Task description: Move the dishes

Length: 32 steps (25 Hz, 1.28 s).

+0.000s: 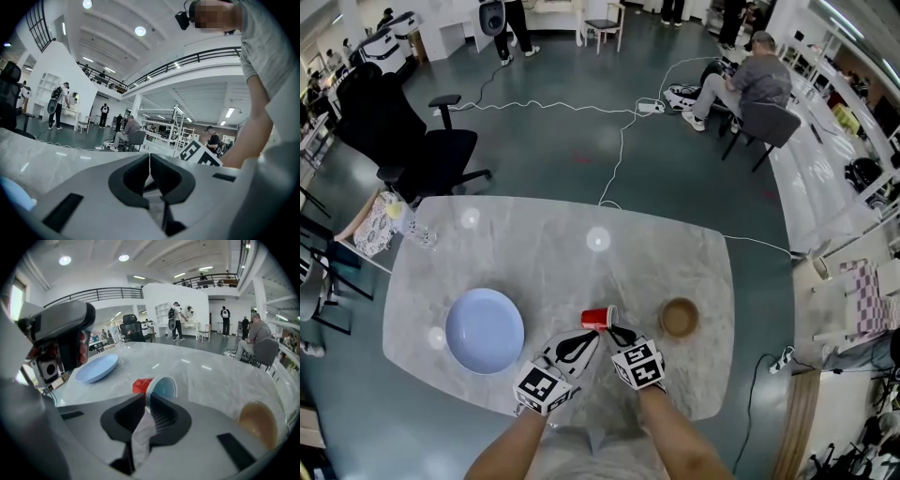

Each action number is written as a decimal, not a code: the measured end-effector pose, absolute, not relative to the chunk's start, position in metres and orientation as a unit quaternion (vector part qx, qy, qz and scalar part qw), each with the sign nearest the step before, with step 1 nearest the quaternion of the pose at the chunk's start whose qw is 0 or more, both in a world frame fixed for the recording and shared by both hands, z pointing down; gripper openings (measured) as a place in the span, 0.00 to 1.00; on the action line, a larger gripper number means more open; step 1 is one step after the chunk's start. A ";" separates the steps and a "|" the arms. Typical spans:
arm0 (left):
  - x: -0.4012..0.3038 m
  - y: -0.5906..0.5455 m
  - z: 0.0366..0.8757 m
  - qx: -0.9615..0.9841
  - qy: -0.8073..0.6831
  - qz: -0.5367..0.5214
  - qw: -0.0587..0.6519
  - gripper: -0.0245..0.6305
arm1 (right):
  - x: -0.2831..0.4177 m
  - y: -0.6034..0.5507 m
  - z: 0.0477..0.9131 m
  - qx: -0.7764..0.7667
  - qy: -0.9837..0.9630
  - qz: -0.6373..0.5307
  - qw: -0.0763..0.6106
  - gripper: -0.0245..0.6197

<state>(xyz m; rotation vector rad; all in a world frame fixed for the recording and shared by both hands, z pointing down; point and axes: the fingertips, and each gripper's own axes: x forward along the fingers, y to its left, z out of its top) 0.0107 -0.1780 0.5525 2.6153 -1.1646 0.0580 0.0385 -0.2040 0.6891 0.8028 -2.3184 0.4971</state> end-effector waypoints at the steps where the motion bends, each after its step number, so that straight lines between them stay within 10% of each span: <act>1: 0.012 -0.179 0.551 0.905 -0.401 0.020 0.138 0.07 | 0.038 -0.204 0.687 0.300 -0.881 0.174 0.322 0.12; 32: 0.147 -0.201 0.542 0.953 -0.269 0.019 0.136 0.07 | 0.225 -0.227 0.637 0.315 -0.800 -0.034 0.509 0.11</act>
